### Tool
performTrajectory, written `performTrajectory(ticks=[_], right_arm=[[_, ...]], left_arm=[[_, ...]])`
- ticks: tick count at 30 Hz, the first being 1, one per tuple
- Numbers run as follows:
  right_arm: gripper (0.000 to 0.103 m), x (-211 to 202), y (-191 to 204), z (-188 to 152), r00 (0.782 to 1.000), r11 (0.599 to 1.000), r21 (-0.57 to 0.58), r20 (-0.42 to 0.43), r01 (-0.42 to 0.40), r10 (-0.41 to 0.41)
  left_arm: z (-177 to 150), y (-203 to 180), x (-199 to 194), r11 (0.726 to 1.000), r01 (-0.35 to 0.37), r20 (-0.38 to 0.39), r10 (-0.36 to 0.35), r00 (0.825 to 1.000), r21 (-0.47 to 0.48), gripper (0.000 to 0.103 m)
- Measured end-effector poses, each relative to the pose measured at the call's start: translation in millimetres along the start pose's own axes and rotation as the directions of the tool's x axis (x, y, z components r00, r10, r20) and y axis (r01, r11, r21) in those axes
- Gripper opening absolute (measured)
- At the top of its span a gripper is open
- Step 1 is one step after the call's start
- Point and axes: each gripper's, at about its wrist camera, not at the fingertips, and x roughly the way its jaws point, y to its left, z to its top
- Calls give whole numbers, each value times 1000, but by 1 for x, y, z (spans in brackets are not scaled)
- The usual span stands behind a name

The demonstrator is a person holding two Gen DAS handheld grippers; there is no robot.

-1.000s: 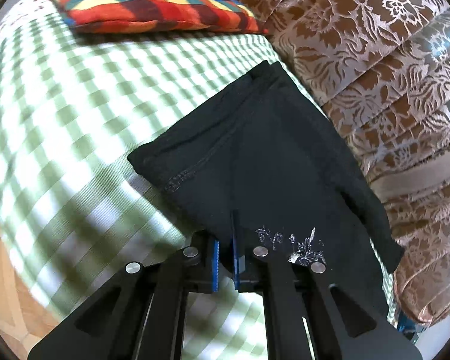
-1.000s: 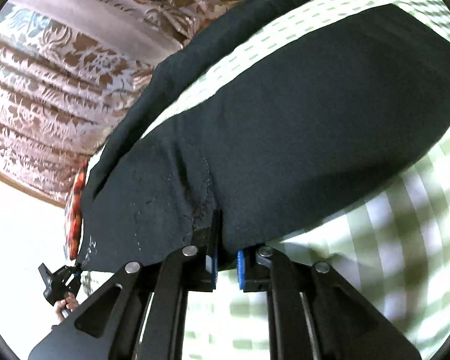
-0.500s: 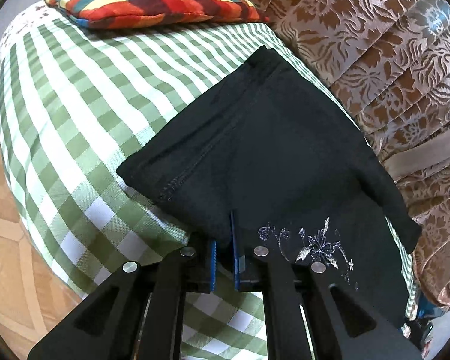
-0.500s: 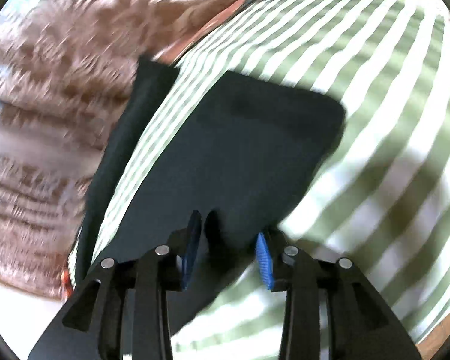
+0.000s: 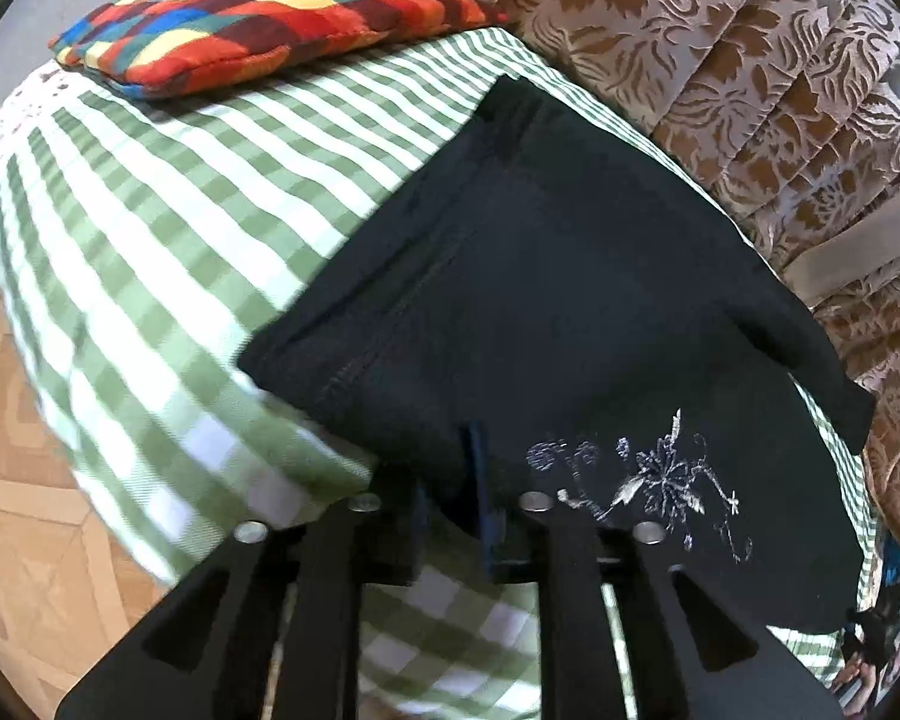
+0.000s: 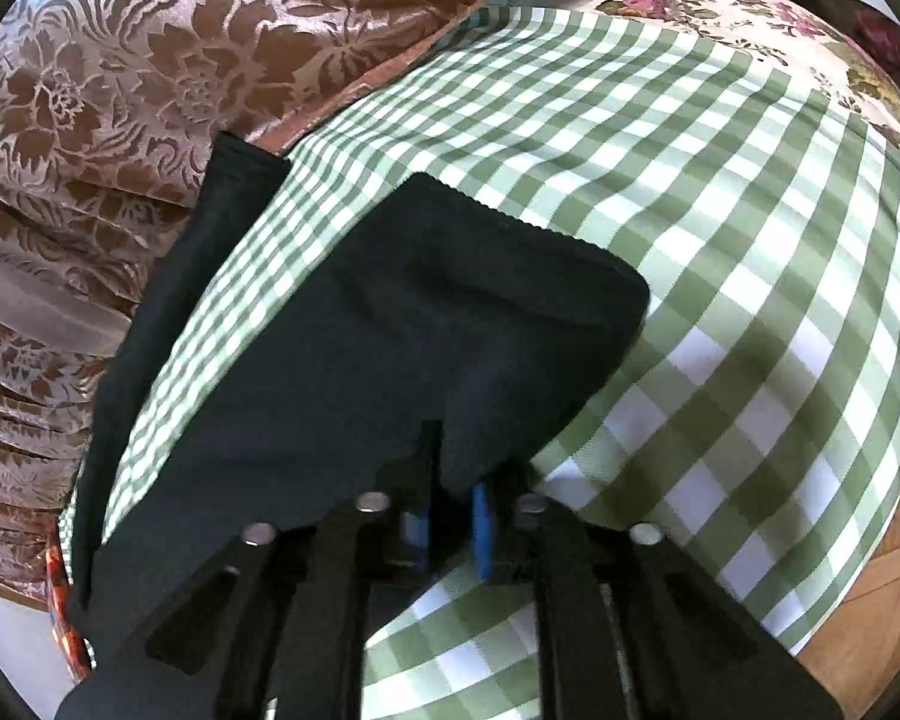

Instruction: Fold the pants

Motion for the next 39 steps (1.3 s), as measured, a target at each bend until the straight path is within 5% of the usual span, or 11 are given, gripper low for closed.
performTrajectory(ticks=[3, 7, 11, 14, 20, 26, 34, 36, 38, 39], right_arm=[[55, -20, -6, 7, 997, 999, 17, 66, 44, -45], [55, -49, 7, 13, 979, 994, -22, 175, 111, -105], [62, -54, 58, 10, 979, 988, -140, 203, 60, -30], [68, -37, 110, -6, 990, 962, -271, 124, -38, 74], [72, 16, 191, -54, 983, 898, -401, -84, -181, 160], [73, 53, 230, -81, 966, 868, -436, -195, -239, 168], [74, 80, 241, -81, 959, 876, -418, -240, -240, 149], [74, 83, 242, -81, 959, 878, -415, -245, -238, 144], [74, 83, 243, -81, 960, 877, -418, -242, -235, 142], [74, 83, 243, -82, 961, 877, -421, -239, -232, 140]], left_arm=[[8, 14, -22, 999, -40, 45, 41, 998, -9, 25], [35, 32, -58, 995, -67, 159, 78, 984, -70, 25], [77, 20, -66, 998, 2, 211, 10, 977, -59, 25], [113, -8, -46, 994, 99, 197, -90, 976, -36, 50], [194, -60, 33, 985, 170, 103, -165, 981, -42, 53], [260, -82, 107, 990, 114, 29, -112, 993, -88, 53], [283, -87, 177, 991, 10, -78, -20, 997, -136, 53], [283, -92, 191, 994, -55, -113, 44, 993, -95, 42], [282, -98, 190, 996, -77, -83, 73, 994, -42, 9], [281, -101, 184, 998, -55, -55, 53, 997, -37, 7]])
